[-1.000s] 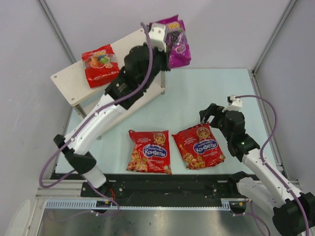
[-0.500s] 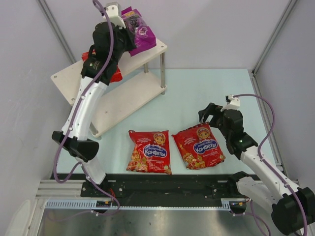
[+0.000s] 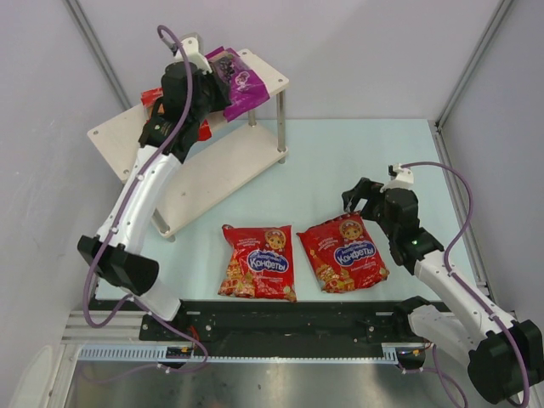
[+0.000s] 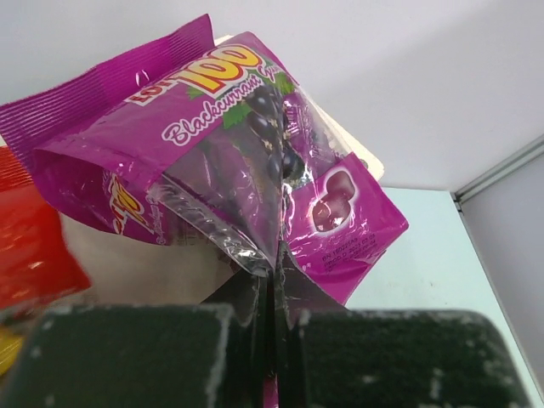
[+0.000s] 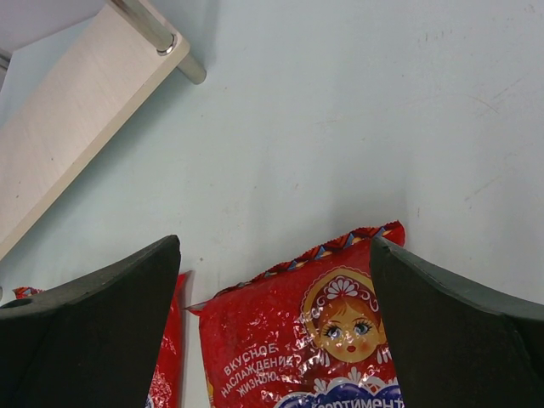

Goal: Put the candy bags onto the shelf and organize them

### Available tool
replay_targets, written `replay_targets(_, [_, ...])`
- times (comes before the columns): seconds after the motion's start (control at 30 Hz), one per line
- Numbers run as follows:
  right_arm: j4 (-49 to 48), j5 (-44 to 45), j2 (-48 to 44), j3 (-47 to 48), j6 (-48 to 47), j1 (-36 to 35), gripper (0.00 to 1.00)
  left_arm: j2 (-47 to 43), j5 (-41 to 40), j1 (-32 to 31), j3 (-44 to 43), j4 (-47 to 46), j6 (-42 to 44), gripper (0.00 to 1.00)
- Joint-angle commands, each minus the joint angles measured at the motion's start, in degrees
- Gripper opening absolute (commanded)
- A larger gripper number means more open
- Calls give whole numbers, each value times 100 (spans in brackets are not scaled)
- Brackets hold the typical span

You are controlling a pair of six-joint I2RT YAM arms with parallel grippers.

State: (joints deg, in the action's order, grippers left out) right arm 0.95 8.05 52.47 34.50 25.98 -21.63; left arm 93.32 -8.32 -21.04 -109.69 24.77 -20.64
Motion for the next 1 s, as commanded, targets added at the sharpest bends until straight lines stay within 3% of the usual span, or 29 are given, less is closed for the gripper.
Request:
replay_targets(0.0, [-218, -32, -26, -40, 74, 18, 97, -613, -74, 292, 158, -746, -212, 0])
replay_targets(0.4, [-262, -49, 44, -84, 92, 27, 97, -209, 594, 689, -325, -623, -256, 2])
replay_targets(0.43, [-262, -50, 53, -84, 92, 18, 97, -191, 629, 706, -325, -614, -256, 10])
replay_targets(0.47, [-271, -50, 53, -84, 92, 18, 97, -191, 647, 724, -334, -614, -247, 36])
replay_targets(0.53, [-271, -32, 62, -84, 74, 27, 97, -209, 665, 759, -316, -632, -247, 62])
replay_targets(0.57, [-288, -23, 53, -84, 74, 27, 97, -226, 656, 776, -325, -640, -230, 86])
replay_targets(0.6, [-288, -23, 53, -84, 74, 27, 97, -252, 647, 803, -334, -649, -230, 97])
replay_targets(0.97, [-368, -137, 123, -84, 153, 18, 97, -481, 911, 908, -949, -325, -1, 100])
